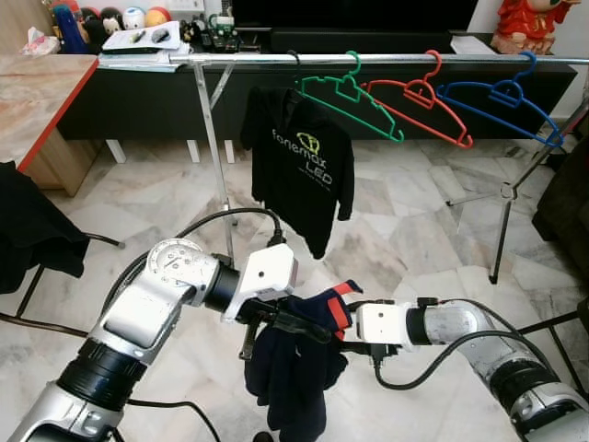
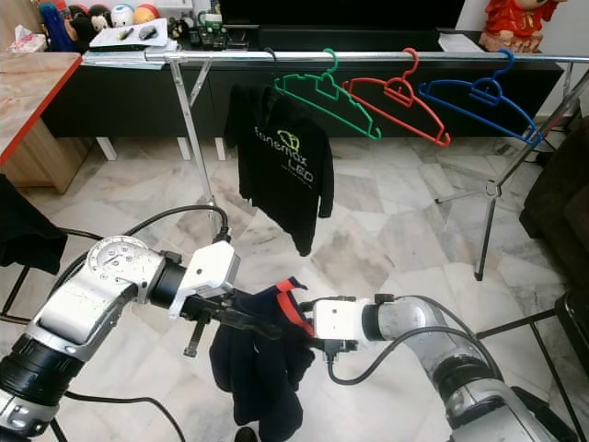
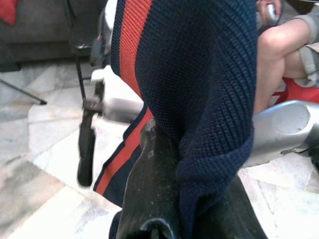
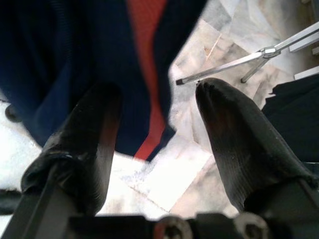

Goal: Hang hanger

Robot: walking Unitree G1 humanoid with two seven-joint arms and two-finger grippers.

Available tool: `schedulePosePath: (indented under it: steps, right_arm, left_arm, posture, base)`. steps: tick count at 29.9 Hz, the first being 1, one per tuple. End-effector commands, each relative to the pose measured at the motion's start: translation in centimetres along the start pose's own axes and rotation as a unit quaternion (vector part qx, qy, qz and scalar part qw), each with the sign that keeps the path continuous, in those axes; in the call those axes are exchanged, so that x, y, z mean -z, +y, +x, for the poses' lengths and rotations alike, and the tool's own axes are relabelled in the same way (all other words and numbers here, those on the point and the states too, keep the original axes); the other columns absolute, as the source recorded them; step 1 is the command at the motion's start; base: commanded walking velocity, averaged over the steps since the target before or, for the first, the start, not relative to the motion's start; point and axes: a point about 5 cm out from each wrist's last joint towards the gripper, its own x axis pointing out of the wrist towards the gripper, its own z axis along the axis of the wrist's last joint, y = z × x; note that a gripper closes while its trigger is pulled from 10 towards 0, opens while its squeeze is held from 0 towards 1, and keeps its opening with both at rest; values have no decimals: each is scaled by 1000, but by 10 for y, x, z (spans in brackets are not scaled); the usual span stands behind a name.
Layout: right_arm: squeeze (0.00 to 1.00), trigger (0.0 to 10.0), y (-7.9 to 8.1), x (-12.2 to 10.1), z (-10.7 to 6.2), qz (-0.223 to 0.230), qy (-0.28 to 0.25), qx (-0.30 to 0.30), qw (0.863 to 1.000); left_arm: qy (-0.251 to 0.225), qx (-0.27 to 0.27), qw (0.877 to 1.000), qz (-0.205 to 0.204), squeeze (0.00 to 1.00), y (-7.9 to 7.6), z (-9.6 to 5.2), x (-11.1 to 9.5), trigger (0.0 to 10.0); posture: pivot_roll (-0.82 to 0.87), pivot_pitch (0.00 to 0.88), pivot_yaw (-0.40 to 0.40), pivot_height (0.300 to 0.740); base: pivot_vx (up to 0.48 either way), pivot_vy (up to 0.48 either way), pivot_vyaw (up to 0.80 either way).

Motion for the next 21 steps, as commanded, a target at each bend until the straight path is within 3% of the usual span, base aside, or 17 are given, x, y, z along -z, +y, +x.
schedulePosePath:
  steps: [1,9,21]
  right_arm:
    - [0,10000,-2,0,-1,1,-3,10,1000]
    - [0,10000,1,3,-2,21,-7,-2,1000]
    - [0,10000,10,7,-8,98,-49,-62,992]
  left_arm:
    - [-13,21,999,31,0,-1,1,-17,10000]
    - [-19,39,998,36,0,-7,0,-23,10000]
    - [-20,42,998,35,0,-8,0,-25,10000]
  posture:
    - [59,163,21,740]
    - [63,164,25,740]
    - [61,164,27,740]
  base:
    - [0,0,0]
    - [0,0,0]
    - [0,0,0]
